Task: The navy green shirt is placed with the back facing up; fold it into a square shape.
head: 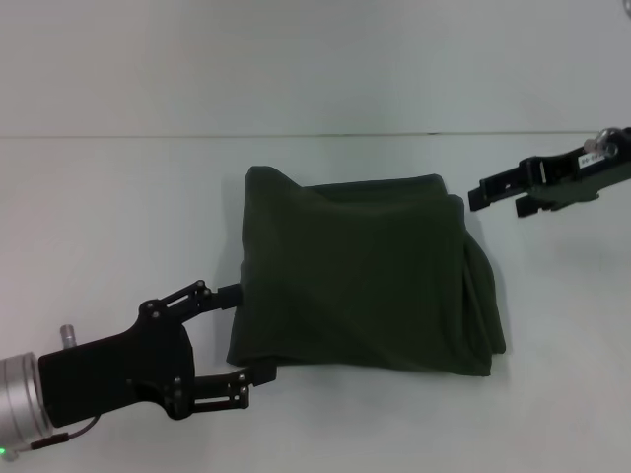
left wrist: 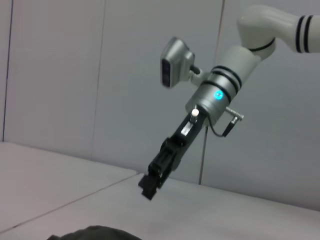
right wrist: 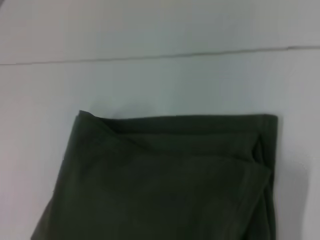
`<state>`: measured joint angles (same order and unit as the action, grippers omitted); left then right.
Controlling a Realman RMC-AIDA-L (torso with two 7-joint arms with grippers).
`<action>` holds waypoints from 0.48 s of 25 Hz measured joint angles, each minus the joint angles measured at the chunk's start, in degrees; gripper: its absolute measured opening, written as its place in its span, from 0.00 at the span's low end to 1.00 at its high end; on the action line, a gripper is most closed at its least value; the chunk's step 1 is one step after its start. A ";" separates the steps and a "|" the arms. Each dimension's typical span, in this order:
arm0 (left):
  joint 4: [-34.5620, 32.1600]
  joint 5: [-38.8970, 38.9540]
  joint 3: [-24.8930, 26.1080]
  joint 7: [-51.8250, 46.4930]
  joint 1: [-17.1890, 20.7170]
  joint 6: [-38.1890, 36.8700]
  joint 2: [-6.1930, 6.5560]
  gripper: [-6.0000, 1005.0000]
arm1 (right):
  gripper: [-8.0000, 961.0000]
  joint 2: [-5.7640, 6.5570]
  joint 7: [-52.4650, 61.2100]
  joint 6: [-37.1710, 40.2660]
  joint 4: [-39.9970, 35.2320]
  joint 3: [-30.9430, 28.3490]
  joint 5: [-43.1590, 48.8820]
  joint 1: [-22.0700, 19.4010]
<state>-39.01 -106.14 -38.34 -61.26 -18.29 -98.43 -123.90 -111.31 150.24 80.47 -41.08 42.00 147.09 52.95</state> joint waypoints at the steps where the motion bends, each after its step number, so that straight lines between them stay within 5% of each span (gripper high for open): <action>1: 0.00 -0.21 0.40 0.70 0.09 -0.39 0.02 0.95 | 0.90 0.17 0.14 -0.50 1.21 0.01 0.08 0.13; 12: -0.31 -0.74 0.69 2.92 0.32 -1.31 0.07 0.95 | 0.89 -0.46 1.12 -8.41 8.40 -0.45 -0.36 0.11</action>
<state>-39.32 -106.88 -37.64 -58.34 -17.97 -99.74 -123.84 -111.76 151.35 72.06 -32.68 41.55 146.73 53.07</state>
